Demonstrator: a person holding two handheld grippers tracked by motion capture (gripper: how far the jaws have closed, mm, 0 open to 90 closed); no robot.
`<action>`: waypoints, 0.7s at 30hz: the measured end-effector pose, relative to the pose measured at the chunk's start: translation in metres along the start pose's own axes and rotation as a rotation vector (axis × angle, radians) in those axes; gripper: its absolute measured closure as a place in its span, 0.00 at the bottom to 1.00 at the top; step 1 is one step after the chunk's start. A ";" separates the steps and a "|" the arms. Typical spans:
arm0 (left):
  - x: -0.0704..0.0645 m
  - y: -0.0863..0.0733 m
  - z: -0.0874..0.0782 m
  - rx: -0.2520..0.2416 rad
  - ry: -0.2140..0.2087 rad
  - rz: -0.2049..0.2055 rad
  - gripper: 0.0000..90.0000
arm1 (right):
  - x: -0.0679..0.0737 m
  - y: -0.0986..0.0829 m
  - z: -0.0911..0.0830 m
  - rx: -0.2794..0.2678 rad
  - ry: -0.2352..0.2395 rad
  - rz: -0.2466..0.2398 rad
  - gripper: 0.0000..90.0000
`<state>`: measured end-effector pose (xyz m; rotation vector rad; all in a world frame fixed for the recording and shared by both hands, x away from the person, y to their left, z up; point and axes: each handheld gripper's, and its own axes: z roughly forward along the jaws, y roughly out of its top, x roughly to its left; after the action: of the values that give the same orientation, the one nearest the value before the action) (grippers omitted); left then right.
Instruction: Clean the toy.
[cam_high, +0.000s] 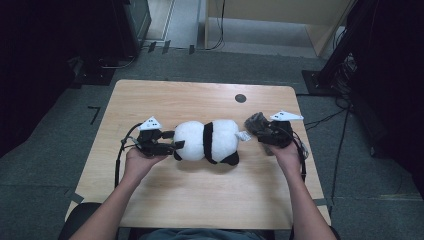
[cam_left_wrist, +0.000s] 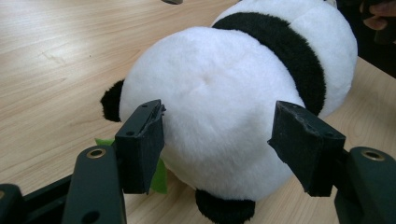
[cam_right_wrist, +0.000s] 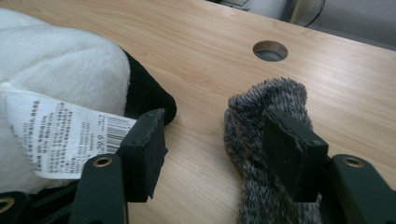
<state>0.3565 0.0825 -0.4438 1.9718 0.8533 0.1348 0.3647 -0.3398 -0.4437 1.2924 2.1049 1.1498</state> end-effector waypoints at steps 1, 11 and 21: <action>0.000 0.000 0.000 0.000 0.000 0.000 0.38 | -0.002 -0.001 0.002 -0.003 0.004 0.001 0.45; 0.000 -0.001 0.000 0.005 0.000 0.002 0.38 | -0.027 -0.006 0.016 0.007 -0.072 0.032 0.45; -0.002 -0.003 0.000 -0.004 -0.005 -0.005 0.37 | -0.044 -0.020 0.029 0.066 -0.073 0.075 0.50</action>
<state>0.3537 0.0825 -0.4460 1.9658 0.8540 0.1285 0.3953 -0.3704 -0.4802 1.4322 2.0733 1.0543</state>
